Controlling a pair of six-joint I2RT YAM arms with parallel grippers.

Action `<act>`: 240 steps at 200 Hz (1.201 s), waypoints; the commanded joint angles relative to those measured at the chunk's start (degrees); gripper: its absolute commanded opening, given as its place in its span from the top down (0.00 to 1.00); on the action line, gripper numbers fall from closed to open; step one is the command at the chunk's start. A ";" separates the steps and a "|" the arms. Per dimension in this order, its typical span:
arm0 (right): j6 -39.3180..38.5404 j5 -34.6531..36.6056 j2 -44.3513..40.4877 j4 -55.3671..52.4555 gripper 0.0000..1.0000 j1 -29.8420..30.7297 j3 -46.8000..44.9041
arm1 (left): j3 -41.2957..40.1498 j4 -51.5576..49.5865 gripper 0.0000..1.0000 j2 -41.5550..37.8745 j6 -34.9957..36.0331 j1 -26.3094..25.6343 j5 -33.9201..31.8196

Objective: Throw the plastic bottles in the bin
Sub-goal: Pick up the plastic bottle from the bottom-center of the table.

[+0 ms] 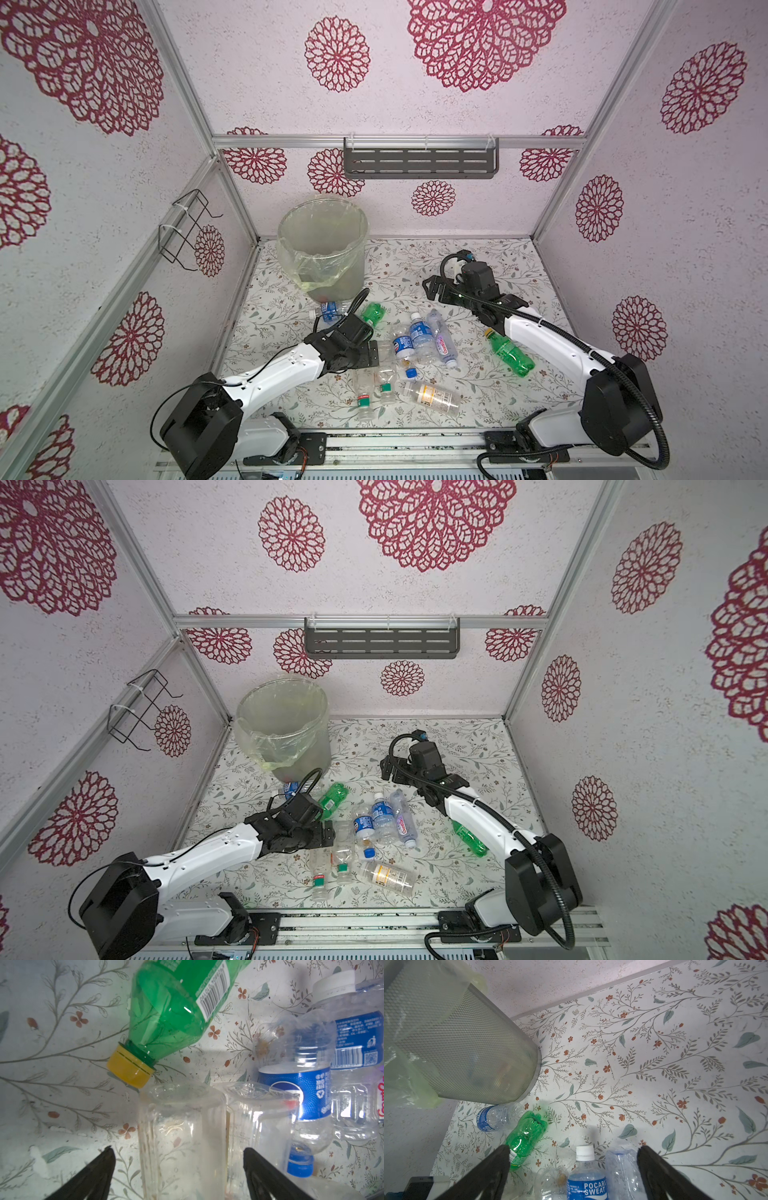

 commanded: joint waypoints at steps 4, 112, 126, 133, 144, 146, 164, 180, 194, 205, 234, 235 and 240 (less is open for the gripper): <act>1.04 -0.01 -2.23 0.09 0.01 -0.40 -0.37 | -0.92 0.24 0.07 -0.89 -1.19 -0.76 -1.47; 1.52 -0.17 -1.48 0.16 0.01 -0.64 -0.89 | -2.63 3.70 0.24 2.13 -1.59 -0.85 -0.95; 1.66 -0.16 -1.34 0.14 0.01 -0.80 -1.04 | -2.71 4.04 0.27 2.53 -1.67 -0.82 -0.82; 1.62 -0.17 -1.27 0.14 0.01 -0.74 -1.07 | -2.70 4.07 0.29 2.70 -1.75 -0.84 -0.82; 1.76 -0.22 -1.21 0.10 0.01 -0.80 -1.10 | -2.64 4.08 0.32 2.88 -1.68 -0.85 -0.94; 1.78 -0.26 -1.25 0.10 0.01 -0.80 -1.10 | -2.63 4.06 0.32 2.89 -1.68 -0.85 -0.91; 1.74 -0.21 -1.33 0.11 0.01 -0.81 -1.20 | -2.63 3.82 0.36 2.72 -1.68 -0.84 -1.06; 1.84 -0.10 -1.36 0.10 0.01 -0.96 -1.24 | -2.63 3.36 0.36 2.24 -1.59 -0.82 -1.60; 1.75 -0.11 -1.43 0.10 0.01 -0.92 -1.24 | -2.47 2.80 0.36 1.86 -1.42 -0.84 -2.20; 1.87 -0.13 -1.43 0.01 0.01 -0.99 -1.24 | -2.37 2.29 0.36 1.34 -1.42 -0.83 -2.73; 1.96 -0.07 -1.61 0.01 0.01 -1.08 -1.50 | -1.81 1.24 0.37 -0.07 -1.00 -0.85 -3.72; 1.92 -0.04 -1.65 -0.04 0.01 -1.12 -1.50 | -1.78 1.17 0.37 -0.13 -0.99 -0.85 -3.79; 1.95 -0.02 -1.67 -0.07 0.01 -1.08 -1.51 | -1.62 0.91 0.37 -0.49 -0.91 -0.85 -3.98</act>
